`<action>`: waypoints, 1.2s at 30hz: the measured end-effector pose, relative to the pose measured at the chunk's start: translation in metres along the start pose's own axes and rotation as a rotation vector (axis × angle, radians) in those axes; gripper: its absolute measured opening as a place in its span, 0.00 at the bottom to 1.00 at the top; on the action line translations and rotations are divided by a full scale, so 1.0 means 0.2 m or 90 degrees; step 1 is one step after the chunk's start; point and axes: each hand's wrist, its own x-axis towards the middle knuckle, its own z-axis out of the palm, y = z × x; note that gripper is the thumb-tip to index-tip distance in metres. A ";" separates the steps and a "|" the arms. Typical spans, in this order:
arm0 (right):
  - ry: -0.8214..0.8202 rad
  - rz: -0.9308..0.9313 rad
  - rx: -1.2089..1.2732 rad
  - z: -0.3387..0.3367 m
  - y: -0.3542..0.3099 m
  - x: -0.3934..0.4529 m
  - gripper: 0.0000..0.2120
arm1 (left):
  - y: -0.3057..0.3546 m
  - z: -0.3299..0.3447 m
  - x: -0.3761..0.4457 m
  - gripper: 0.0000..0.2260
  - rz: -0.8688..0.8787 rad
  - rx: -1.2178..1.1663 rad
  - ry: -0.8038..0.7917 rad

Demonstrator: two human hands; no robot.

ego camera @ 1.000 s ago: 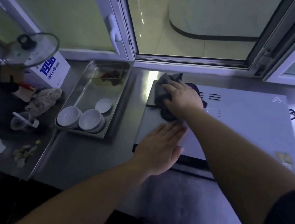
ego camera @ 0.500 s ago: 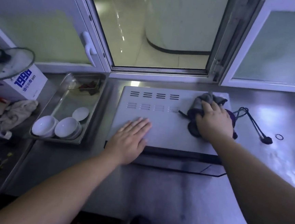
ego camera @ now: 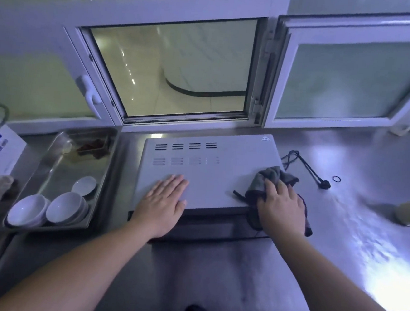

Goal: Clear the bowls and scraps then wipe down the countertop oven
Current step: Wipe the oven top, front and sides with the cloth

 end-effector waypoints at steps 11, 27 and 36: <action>0.074 0.181 -0.027 0.03 -0.12 -0.31 0.20 | -0.03 -0.03 0.03 0.28 0.041 -0.065 -0.028; 0.179 0.642 0.793 0.43 -0.28 -0.89 0.11 | 0.26 -0.09 0.31 0.25 0.390 -0.089 -0.106; 0.212 0.865 1.121 0.59 -0.10 -0.74 0.07 | 0.50 -0.07 0.49 0.25 0.492 -0.007 -0.130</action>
